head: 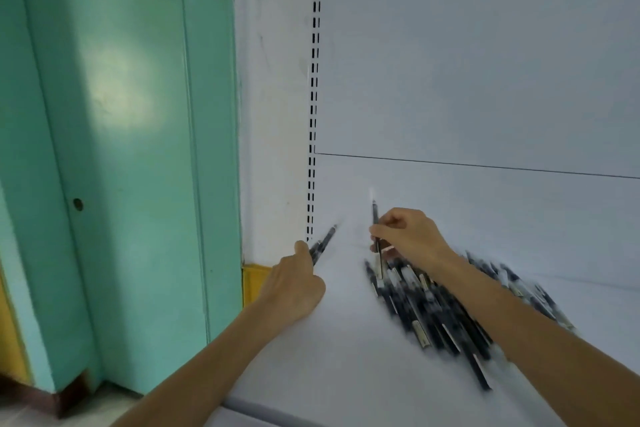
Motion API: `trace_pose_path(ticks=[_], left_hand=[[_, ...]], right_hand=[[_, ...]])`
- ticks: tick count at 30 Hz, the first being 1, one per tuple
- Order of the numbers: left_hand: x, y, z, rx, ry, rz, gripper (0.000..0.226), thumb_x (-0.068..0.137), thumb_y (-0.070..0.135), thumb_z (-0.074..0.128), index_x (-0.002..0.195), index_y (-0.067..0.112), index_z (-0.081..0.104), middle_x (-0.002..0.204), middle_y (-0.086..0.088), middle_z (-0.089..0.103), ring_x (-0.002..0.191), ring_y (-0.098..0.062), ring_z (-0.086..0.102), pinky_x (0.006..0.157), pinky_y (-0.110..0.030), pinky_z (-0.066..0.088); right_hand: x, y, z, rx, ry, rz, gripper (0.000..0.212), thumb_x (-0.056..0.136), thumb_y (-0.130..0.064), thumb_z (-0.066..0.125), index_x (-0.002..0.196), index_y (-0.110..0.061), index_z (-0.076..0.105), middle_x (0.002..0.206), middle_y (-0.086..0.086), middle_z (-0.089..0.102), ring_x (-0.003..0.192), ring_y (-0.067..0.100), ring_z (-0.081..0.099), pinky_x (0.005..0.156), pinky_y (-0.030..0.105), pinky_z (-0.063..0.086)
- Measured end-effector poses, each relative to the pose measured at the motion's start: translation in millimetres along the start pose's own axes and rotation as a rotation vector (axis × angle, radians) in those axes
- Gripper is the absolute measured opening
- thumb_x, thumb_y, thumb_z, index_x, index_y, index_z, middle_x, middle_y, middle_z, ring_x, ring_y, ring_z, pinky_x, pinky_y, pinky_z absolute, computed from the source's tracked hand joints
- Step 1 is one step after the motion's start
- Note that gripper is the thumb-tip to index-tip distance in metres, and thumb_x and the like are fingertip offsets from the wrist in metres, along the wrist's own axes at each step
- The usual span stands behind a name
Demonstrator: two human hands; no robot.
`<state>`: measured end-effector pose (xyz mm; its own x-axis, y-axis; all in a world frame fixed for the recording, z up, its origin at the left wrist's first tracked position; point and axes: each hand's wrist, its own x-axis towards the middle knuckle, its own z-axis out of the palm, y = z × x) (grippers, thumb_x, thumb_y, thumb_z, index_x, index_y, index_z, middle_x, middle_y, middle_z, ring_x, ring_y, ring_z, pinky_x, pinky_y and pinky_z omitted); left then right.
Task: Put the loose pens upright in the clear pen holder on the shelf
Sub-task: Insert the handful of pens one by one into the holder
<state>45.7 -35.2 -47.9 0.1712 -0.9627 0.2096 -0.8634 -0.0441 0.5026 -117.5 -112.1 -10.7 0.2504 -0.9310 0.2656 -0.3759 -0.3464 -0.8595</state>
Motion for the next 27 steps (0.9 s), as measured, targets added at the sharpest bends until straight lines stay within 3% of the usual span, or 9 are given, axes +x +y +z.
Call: trace_pose_path(ticks=[2,4,7,10,17,23,27], left_hand=[[-2,11,-2,-0.098,0.038,0.033,0.011,0.086,0.002,0.033,0.091,0.011,0.03,0.07,-0.002,0.041,0.057,-0.014,0.038,0.047,-0.027,0.027],[-3,29,-1,-0.186,0.045,0.072,0.003,0.09,0.008,0.033,0.089,0.011,0.033,0.07,-0.003,0.042,0.057,-0.015,0.039,0.047,-0.028,0.028],[-10,68,7,-0.304,0.012,0.182,0.02,0.097,0.022,0.039,0.079,0.016,0.033,0.065,-0.001,0.041,0.051,-0.012,0.036,0.043,-0.02,0.029],[-21,116,26,-0.381,-0.024,0.328,0.029,0.095,0.037,0.048,0.075,0.019,0.037,0.064,0.0,0.044,0.05,-0.011,0.04,0.04,-0.012,0.031],[-57,254,99,-0.394,-0.099,0.529,0.04,0.093,0.038,0.051,0.065,0.017,0.03,0.059,0.003,0.034,0.052,-0.01,0.033,0.049,-0.019,0.029],[-113,366,167,-0.46,-0.293,0.626,0.029,0.095,0.035,0.047,0.077,0.012,0.045,0.072,-0.001,0.051,0.059,-0.011,0.043,0.047,-0.015,0.031],[-157,433,203,-0.506,-0.336,0.686,0.029,0.094,0.032,0.049,0.071,0.015,0.044,0.066,0.001,0.049,0.054,-0.01,0.042,0.045,-0.014,0.032]], right_hand=[[-10,0,-17,0.049,0.04,-0.015,0.015,0.087,-0.007,0.064,0.1,-0.006,0.058,0.089,0.012,0.069,0.066,0.021,0.07,0.061,0.033,0.06],[-22,2,-38,0.034,0.081,-0.037,0.036,0.087,-0.003,0.063,0.118,-0.013,0.049,0.094,0.01,0.065,0.066,0.024,0.07,0.059,0.035,0.06],[-43,10,-81,0.019,0.175,-0.081,0.066,0.086,0.0,0.062,0.138,-0.029,0.033,0.097,0.011,0.064,0.069,0.028,0.07,0.057,0.036,0.059],[-70,23,-136,-0.01,0.264,-0.11,0.08,0.085,0.004,0.062,0.143,-0.037,0.026,0.092,0.013,0.064,0.065,0.025,0.071,0.057,0.036,0.059],[-165,62,-275,-0.143,0.461,-0.02,0.069,0.084,0.006,0.061,0.134,-0.033,0.036,0.087,0.014,0.061,0.061,0.02,0.07,0.058,0.033,0.06],[-269,105,-382,-0.204,0.618,0.108,0.068,0.086,0.006,0.059,0.135,-0.033,0.034,0.088,0.014,0.059,0.065,0.025,0.071,0.061,0.04,0.06],[-341,130,-440,-0.238,0.713,0.172,0.068,0.087,0.005,0.058,0.137,-0.034,0.033,0.09,0.015,0.062,0.066,0.022,0.071,0.059,0.035,0.06]])
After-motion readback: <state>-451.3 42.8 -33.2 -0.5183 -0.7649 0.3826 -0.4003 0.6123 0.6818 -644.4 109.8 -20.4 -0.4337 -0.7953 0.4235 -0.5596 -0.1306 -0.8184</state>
